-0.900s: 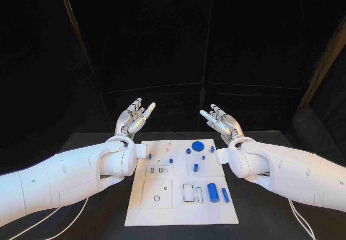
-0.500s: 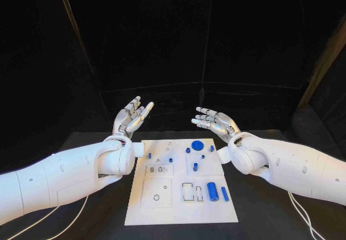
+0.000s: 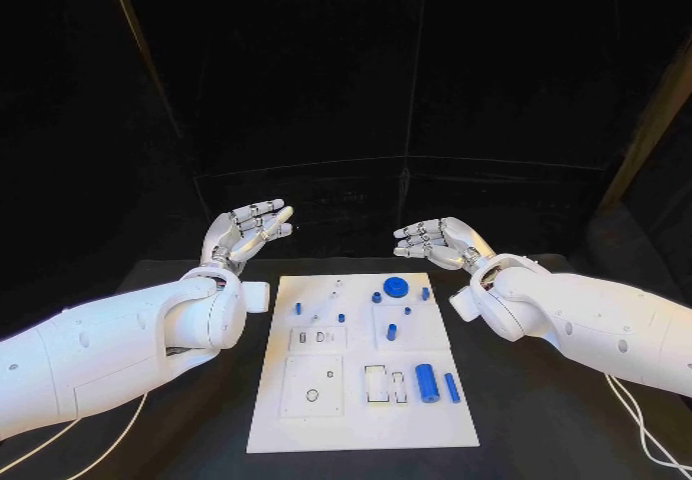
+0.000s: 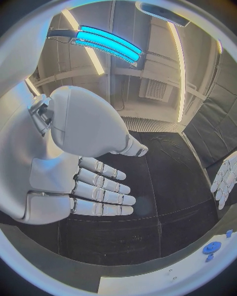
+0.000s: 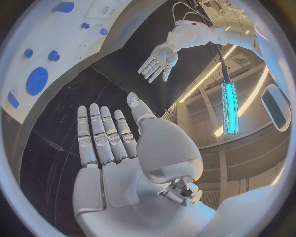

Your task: Assemble the parts on the task board

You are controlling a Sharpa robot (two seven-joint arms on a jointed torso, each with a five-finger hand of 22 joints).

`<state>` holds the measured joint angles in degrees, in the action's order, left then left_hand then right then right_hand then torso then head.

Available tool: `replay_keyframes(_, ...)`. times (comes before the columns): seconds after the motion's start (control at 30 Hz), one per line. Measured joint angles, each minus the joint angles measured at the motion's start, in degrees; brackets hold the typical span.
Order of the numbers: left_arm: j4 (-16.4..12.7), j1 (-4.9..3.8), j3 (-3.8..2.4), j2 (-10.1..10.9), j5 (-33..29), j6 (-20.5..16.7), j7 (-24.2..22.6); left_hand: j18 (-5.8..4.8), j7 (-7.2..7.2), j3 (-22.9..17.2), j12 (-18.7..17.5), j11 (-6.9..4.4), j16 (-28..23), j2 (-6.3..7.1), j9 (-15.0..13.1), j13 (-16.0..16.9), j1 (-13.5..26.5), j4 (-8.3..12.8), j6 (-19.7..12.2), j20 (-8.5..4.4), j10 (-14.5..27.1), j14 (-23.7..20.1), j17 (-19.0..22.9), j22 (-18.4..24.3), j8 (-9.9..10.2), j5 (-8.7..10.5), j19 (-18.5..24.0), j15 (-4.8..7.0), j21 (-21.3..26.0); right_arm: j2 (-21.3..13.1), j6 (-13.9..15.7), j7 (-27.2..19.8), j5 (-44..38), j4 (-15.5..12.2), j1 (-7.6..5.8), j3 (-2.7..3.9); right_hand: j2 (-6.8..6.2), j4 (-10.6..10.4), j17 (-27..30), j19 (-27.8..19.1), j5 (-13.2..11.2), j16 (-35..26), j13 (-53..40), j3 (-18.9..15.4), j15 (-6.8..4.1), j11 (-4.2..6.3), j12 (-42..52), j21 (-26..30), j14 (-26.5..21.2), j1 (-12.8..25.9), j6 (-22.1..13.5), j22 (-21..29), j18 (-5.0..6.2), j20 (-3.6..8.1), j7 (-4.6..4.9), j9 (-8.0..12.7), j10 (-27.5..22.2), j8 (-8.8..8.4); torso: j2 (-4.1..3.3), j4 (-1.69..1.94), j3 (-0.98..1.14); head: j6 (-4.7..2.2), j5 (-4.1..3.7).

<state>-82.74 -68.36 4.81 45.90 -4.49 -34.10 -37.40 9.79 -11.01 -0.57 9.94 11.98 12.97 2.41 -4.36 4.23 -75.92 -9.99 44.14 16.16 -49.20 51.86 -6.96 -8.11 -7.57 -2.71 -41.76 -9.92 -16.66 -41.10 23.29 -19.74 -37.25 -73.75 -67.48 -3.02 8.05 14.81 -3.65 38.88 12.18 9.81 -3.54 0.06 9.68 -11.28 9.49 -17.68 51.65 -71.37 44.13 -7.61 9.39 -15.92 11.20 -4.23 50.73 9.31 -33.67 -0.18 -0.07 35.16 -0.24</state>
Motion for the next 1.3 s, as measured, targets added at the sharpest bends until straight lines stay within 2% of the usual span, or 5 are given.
replay_keyframes(0.23, -4.3, -1.22, 0.00, 2.9, 1.3, 2.1, 1.5, -0.01, -1.87, 0.7, 0.3, -1.78, 1.5, -2.19, 0.1, -0.3, -2.2, 3.4, 7.3, -2.19, -6.7, 9.1, -1.6, -0.2, -0.7, 0.00, -8.6, 2.57, -1.8, -0.2, -0.5, 2.5, -10.9, -0.2, -2.94, 0.03, -0.47, 1.1, -0.5, 8.4, 0.0, 1.1, 0.0, 1.1, -2.62, 1.68, -0.7, -4.6, 9.6, -0.9, 5.9, -1.4, -0.01, 2.44, 1.23, 0.2, 6.8, 0.00, -2.38, 0.05, 0.02, -0.73, -0.15)
replay_keyframes(0.5, -9.8, -2.33, 0.00, 5.5, 2.6, 5.9, 3.3, -0.02, -1.57, 1.0, 0.3, -2.98, 1.5, -3.10, 0.4, -0.1, -2.2, 4.6, 10.1, -3.46, -10.9, 12.4, -3.2, 0.5, -0.7, 0.00, -11.6, 3.67, -1.8, 0.4, -3.9, 10.2, -28.1, -1.6, -5.56, 0.18, -1.54, 1.4, -3.9, 19.0, -1.8, 5.2, -0.1, 2.4, -7.25, 4.65, -3.5, -15.7, 26.1, -1.6, 11.9, -6.5, -0.02, 7.31, -0.46, 0.4, 15.9, -2.05, -5.28, 0.48, -0.26, -1.50, -0.45)
replay_keyframes(0.6, -10.9, -2.54, 0.00, 5.9, 2.9, 6.8, 3.7, -0.02, -1.57, 1.0, 0.3, -2.78, 1.5, -3.11, 0.4, -0.1, -2.2, 4.6, 10.1, -3.46, -11.1, 12.4, -3.2, 0.6, -0.7, 0.00, -11.6, 3.67, -1.8, 0.9, -5.2, 13.0, -33.6, -1.8, -6.01, 0.24, -2.33, 1.5, -5.9, 20.7, -0.3, 7.7, -0.1, 2.9, -8.27, 5.24, -4.4, -19.3, 29.9, -2.4, 12.3, -8.5, -0.02, 8.60, -0.86, 0.4, 16.6, -2.57, -6.22, 0.73, -0.36, -1.61, -0.70)
replay_keyframes(0.97, -13.1, -2.99, 0.02, 6.2, 3.4, 8.9, 4.6, -0.02, -1.56, 1.2, 0.0, -2.78, 1.5, -3.33, 0.5, -0.1, -2.0, 4.8, 10.5, -3.46, -11.1, 12.3, -3.4, 0.8, -0.7, 0.00, -11.6, 3.67, -1.5, 2.7, -9.5, 20.4, -49.1, -2.1, -6.96, 0.43, -3.69, 1.2, -15.4, 22.2, -0.6, 20.6, -0.3, 4.4, -9.07, 5.72, -5.3, -31.4, 32.1, -1.0, 13.4, -16.3, -0.02, 9.68, -1.17, 0.4, 16.4, -4.76, -8.87, 1.44, -0.55, -1.81, -1.05)
replay_keyframes(1.3, -13.3, -3.20, 0.01, 6.0, 3.5, 9.8, 4.9, -0.03, -1.56, 1.3, -0.2, -2.78, 1.2, -3.31, 0.5, -0.1, -2.0, 5.0, 10.5, -3.26, -11.1, 12.3, -3.5, 0.9, -0.4, 0.01, -11.8, 3.66, -1.5, 3.9, -11.4, 22.8, -54.1, -1.7, -7.24, 0.42, -4.36, 0.6, -28.1, 27.4, -1.2, 36.4, -0.5, 5.4, -9.07, 5.16, -5.3, -47.9, 32.1, -0.3, 13.4, -36.9, -0.99, 9.32, -1.24, 0.4, 14.4, -5.33, -9.92, 1.45, -0.62, -1.86, -1.09)
